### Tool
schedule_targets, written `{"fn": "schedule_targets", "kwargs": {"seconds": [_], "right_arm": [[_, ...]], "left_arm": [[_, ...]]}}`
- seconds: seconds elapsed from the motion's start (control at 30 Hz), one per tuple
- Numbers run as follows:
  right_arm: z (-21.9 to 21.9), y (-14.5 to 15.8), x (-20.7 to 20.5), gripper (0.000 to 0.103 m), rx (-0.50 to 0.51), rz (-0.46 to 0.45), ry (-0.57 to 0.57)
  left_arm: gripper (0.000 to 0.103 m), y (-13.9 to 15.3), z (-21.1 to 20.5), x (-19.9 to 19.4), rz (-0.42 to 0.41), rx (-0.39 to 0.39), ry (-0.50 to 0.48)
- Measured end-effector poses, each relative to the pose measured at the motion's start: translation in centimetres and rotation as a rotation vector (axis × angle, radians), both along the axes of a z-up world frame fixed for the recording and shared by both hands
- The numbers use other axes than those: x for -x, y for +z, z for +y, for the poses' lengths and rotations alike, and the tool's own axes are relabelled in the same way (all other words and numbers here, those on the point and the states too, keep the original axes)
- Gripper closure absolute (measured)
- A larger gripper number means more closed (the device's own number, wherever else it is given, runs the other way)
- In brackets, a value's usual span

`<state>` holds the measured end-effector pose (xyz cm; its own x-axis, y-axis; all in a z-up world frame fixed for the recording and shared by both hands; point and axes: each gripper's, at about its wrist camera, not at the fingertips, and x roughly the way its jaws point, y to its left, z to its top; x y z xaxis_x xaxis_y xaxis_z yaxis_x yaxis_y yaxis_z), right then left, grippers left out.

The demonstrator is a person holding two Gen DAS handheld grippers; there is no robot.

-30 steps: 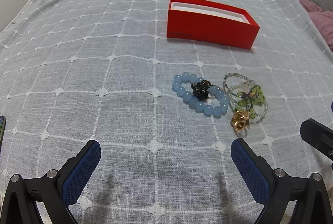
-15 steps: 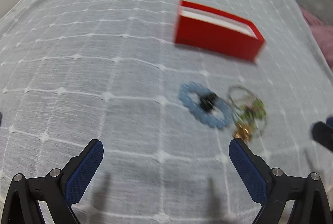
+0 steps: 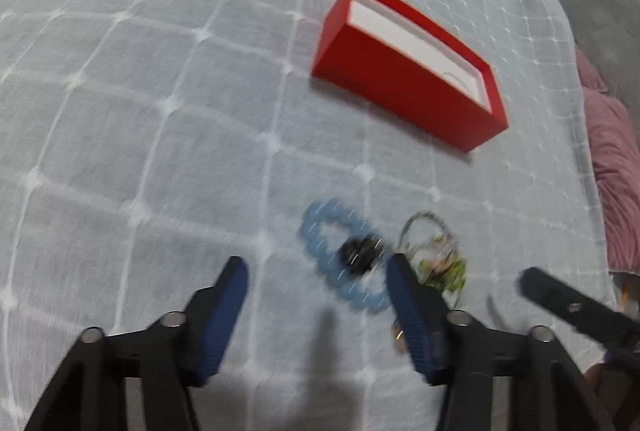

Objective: Organize jewelry
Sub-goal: 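Grasp the light blue bead bracelet with the left tool while the right tool grasps a thin beaded bracelet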

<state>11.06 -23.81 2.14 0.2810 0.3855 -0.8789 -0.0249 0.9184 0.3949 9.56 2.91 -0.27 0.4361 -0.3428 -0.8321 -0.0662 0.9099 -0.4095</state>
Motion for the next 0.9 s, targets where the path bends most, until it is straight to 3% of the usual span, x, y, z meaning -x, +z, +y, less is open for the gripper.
{"fn": "schedule_targets", "kwargs": {"seconds": [0.13,0.2,0.3,0.47,0.67,0.77,0.9], "right_arm": [[0.5,-1.6,-3.1,0.045,0.014,0.068,-0.015],[1.0,-2.2,-3.8,0.054,0.031,0.072,-0.011],[1.4,-3.1,-3.4,0.059,0.084,0.079,0.016],[1.9,-3.1,-3.6,0.063,0.122,0.044,0.039],[2.6,-4.2,-3.9,0.084,0.213,0.016,0.07],[3.3,-4.5,-3.9,0.095,0.24,-0.009,0.099],[3.6,-3.6,-3.4,0.097,0.234,-0.044,0.115]], "left_arm": [[0.058,-0.9,-1.4,-2.7,0.066,-0.024,-0.021],[0.06,-1.4,-1.9,-3.3,0.058,-0.06,-0.017],[0.066,-2.6,-2.0,-3.3,0.058,-0.079,-0.031],[0.072,-2.9,-2.3,-3.5,0.046,-0.097,-0.062],[0.079,-3.6,-2.9,-3.8,0.047,-0.14,-0.074],[0.092,-3.7,-3.5,-3.9,0.03,-0.178,-0.082],[0.094,-3.5,-3.6,-3.6,0.006,-0.182,-0.07]]}}
